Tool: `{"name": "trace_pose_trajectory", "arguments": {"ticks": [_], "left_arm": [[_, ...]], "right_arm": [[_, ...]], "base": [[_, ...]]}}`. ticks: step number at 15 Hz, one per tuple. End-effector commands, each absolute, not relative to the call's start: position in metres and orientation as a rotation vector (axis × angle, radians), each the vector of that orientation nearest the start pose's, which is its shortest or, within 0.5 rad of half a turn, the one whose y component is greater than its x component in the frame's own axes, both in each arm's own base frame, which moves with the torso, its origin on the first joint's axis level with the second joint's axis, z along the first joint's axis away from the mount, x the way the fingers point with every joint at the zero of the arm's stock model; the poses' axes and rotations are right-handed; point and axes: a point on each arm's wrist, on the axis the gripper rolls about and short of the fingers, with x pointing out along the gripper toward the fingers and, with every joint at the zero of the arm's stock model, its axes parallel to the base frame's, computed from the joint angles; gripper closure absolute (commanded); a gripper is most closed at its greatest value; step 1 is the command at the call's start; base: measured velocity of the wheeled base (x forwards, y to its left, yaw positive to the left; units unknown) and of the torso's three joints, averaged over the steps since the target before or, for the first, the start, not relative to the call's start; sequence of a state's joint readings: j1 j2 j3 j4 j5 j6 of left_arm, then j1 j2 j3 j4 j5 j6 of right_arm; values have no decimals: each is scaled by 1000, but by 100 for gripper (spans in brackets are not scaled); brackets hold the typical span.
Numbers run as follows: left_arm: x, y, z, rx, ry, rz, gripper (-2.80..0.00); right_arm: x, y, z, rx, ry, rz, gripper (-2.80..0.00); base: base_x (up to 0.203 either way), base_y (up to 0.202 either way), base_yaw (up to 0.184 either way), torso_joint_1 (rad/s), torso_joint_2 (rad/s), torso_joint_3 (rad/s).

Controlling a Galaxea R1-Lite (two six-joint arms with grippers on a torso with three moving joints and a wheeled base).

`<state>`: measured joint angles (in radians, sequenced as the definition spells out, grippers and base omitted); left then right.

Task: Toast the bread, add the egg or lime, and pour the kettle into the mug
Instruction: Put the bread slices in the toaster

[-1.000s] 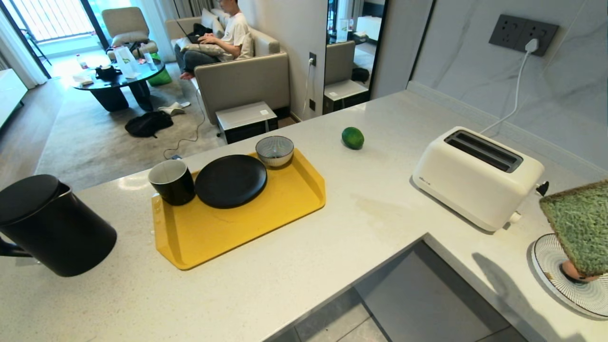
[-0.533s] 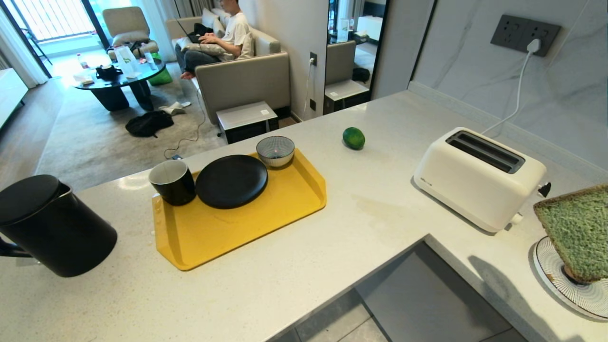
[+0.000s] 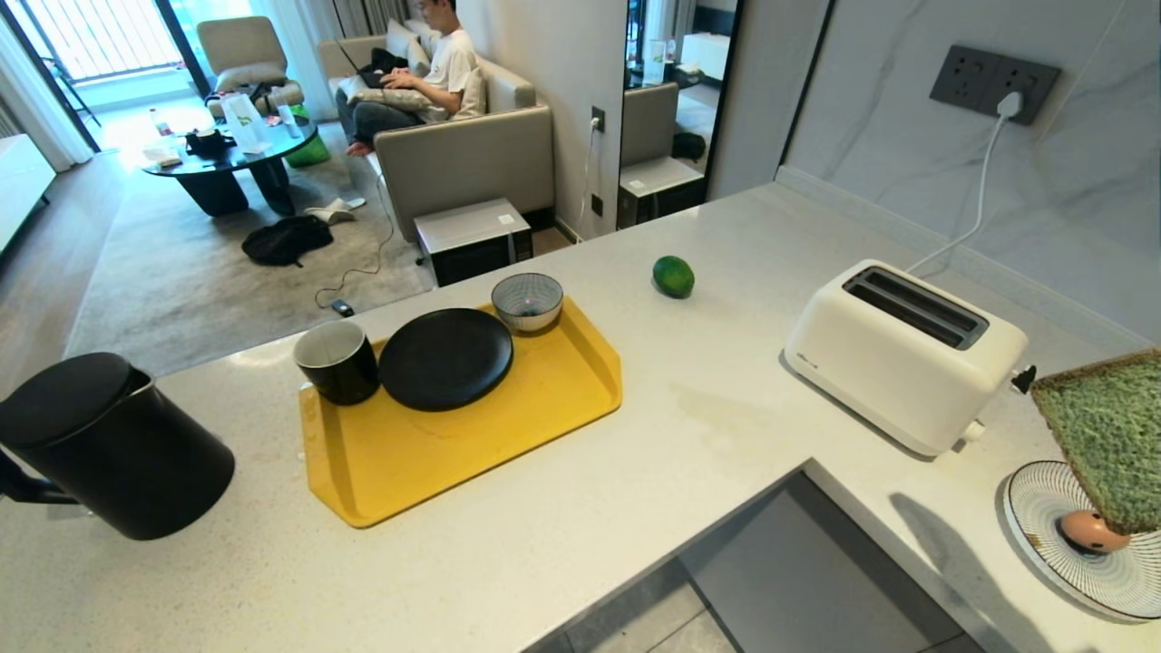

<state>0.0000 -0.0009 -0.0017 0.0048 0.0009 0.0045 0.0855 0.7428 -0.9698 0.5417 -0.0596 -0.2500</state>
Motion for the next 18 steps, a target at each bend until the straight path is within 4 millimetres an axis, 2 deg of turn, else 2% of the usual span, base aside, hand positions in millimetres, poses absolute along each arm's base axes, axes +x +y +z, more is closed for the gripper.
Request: {"name": "trace_pose_trajectory", "arguments": {"ticks": [1, 7, 18], "left_arm": [[-23, 0, 75, 5, 3, 2, 0], [-23, 0, 75, 5, 3, 2, 0], [-23, 0, 75, 5, 3, 2, 0]], "right_arm": [[31, 1, 284, -273, 316, 65, 0], [34, 2, 286, -273, 319, 66, 0], [37, 2, 291, -272, 311, 67, 0]], "base": [[0, 0, 0, 170, -325, -150], [0, 0, 0, 133, -234, -106], [0, 0, 0, -1, 3, 1]]}}
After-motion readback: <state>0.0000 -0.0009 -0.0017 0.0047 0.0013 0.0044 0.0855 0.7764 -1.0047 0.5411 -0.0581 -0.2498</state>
